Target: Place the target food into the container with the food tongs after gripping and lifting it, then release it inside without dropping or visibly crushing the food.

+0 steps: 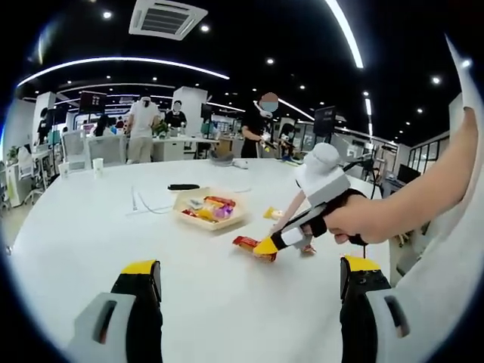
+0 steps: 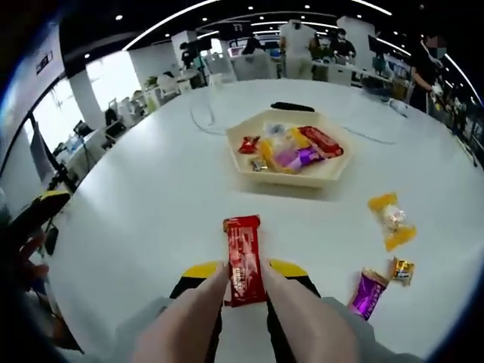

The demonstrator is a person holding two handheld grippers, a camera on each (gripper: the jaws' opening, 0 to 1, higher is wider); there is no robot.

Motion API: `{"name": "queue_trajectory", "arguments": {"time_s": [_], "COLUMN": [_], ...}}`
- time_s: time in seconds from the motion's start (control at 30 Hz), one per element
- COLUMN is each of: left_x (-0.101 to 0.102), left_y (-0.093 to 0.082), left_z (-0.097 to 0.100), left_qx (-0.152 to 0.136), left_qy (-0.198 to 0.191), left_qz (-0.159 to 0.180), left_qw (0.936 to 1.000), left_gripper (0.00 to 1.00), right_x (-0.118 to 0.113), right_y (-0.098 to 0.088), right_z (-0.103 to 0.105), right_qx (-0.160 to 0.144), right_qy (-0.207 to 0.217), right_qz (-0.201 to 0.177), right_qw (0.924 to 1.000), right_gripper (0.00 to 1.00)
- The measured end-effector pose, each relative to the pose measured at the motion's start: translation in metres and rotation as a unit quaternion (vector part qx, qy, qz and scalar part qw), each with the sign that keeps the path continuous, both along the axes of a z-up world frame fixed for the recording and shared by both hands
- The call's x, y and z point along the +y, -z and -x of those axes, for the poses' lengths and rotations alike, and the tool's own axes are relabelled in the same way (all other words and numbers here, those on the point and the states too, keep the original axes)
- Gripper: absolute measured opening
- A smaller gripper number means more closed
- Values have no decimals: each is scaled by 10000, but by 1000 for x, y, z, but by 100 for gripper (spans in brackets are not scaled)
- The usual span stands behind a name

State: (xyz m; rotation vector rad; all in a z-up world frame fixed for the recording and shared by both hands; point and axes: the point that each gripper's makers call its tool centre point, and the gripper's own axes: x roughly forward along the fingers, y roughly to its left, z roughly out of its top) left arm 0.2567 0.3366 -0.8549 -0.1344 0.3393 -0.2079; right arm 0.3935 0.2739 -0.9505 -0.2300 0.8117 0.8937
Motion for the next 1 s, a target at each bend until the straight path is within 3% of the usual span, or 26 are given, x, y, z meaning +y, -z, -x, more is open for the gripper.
{"name": "queue_trajectory", "arguments": {"time_s": [0.27, 0.87, 1.0], "left_x": [-14, -37, -33], "left_y": [-7, -18, -33], "left_z": [-7, -28, -34], "left_qx": [24, 16, -180], "left_qy": [33, -69, -401], "left_qz": [-82, -178, 255], "left_qw": [10000, 9998, 9987], "left_gripper": [99, 99, 99], "right_x": [-12, -13, -14], "right_y": [-20, -34, -41], "right_z": [-12, -33, -39], "right_qx": [-16, 40, 16], "right_qy": [17, 44, 34], "right_qz": [-297, -556, -639], "right_qw": [9996, 9984, 9980], "right_gripper": [21, 21, 21]}}
